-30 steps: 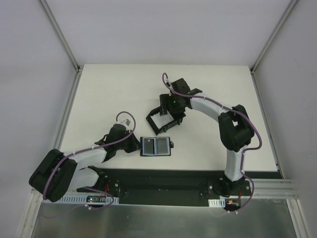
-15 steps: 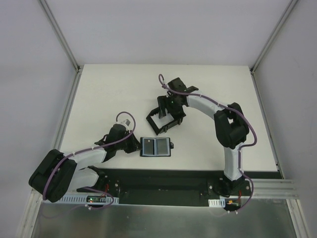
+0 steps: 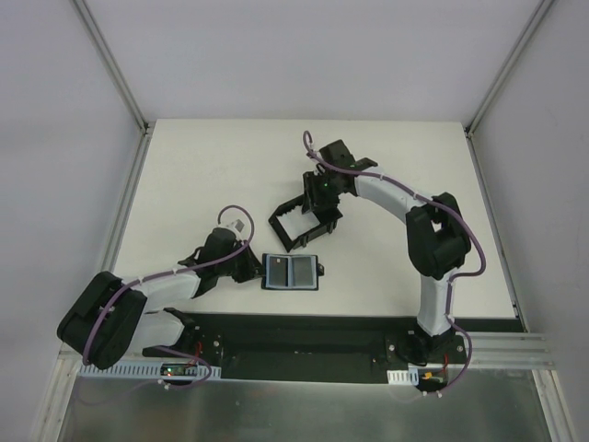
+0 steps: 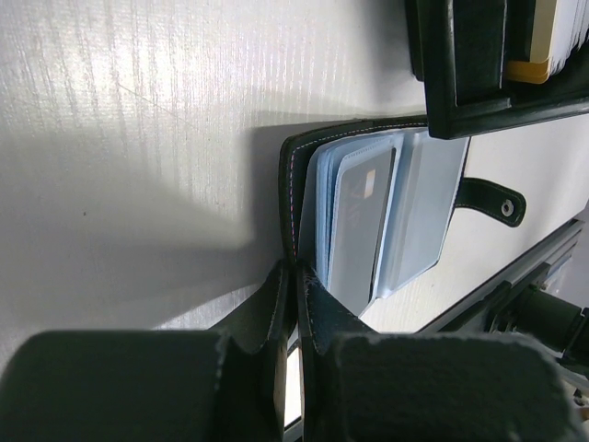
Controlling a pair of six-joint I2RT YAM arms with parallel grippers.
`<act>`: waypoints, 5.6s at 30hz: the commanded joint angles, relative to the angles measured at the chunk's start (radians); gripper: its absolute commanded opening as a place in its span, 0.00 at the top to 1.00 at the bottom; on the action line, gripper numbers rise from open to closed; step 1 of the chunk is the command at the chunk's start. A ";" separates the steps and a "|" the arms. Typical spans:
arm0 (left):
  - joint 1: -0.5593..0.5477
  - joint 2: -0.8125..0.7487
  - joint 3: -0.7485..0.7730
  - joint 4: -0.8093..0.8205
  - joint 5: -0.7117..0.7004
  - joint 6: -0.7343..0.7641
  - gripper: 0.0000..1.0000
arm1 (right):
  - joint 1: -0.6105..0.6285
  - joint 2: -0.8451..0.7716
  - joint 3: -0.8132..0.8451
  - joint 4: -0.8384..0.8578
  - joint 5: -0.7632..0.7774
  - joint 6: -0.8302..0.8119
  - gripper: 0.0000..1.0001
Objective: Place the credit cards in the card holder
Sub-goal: Pick up the credit card from the storage box, then insert the credit card into the card holder.
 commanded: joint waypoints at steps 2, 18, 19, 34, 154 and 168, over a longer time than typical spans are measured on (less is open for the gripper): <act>0.009 0.027 0.015 -0.021 -0.006 0.030 1.00 | 0.000 -0.059 -0.016 0.007 -0.042 0.006 0.58; 0.009 0.067 0.040 -0.003 0.005 0.036 1.00 | 0.019 0.027 -0.016 0.003 0.001 -0.007 0.27; 0.009 0.068 0.042 -0.001 0.005 0.038 1.00 | 0.020 0.024 -0.019 0.008 0.000 -0.004 0.28; 0.009 0.068 0.045 -0.004 0.005 0.039 1.00 | 0.003 -0.046 -0.028 0.031 -0.065 0.021 0.64; 0.009 -0.272 -0.100 -0.064 0.074 0.023 1.00 | 0.608 -0.298 -0.453 0.553 0.555 0.403 1.00; 0.008 -0.344 -0.103 -0.078 0.070 0.067 1.00 | 0.615 -0.290 -0.452 0.412 0.582 0.420 1.00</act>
